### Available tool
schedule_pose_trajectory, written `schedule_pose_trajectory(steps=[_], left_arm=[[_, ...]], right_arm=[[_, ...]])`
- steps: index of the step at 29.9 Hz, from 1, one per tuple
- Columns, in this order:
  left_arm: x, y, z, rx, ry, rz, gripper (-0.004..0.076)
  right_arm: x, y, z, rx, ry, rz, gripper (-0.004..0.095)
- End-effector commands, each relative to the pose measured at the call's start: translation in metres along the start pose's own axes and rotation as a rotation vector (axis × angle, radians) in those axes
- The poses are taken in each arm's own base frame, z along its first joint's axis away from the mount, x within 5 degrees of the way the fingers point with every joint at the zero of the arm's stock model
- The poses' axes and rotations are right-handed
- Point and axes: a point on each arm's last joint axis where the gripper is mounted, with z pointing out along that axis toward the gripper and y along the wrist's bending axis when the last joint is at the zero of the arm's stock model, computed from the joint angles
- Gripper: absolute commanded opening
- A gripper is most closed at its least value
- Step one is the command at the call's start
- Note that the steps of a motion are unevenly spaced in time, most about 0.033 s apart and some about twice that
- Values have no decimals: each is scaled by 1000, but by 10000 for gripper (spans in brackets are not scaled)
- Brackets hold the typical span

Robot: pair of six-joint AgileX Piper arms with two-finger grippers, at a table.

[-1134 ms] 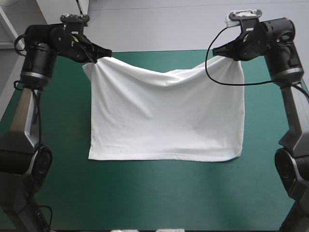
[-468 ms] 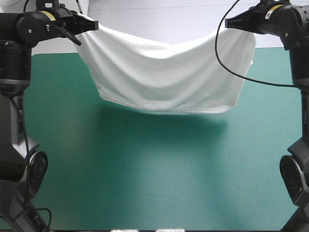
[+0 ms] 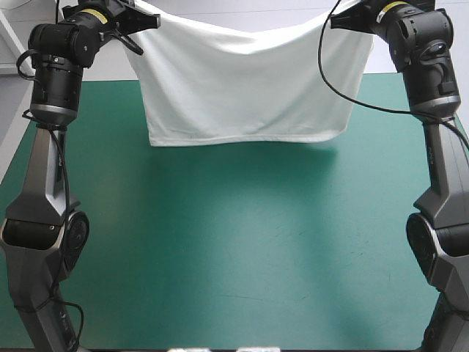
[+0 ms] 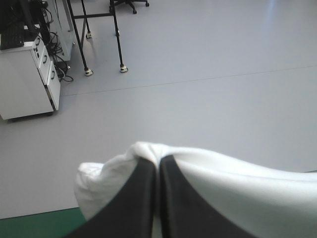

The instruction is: Fold the cloth

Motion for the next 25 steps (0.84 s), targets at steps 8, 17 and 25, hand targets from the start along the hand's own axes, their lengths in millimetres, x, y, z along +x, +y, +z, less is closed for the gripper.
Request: schedule_pose_trajectory(steps=[8,17,25], left_arm=[[14,1,-10,-6,216,-3,-9],[82,-5,20,-56,562,-50,-9],[144,-14,-4,-38,669,-44,-9]], right_arm=[[22,-5,-7,32,244,38,-17],[136,17,23,-63,727,76,-17],[191,22,-9,-123,830,69,-17]])
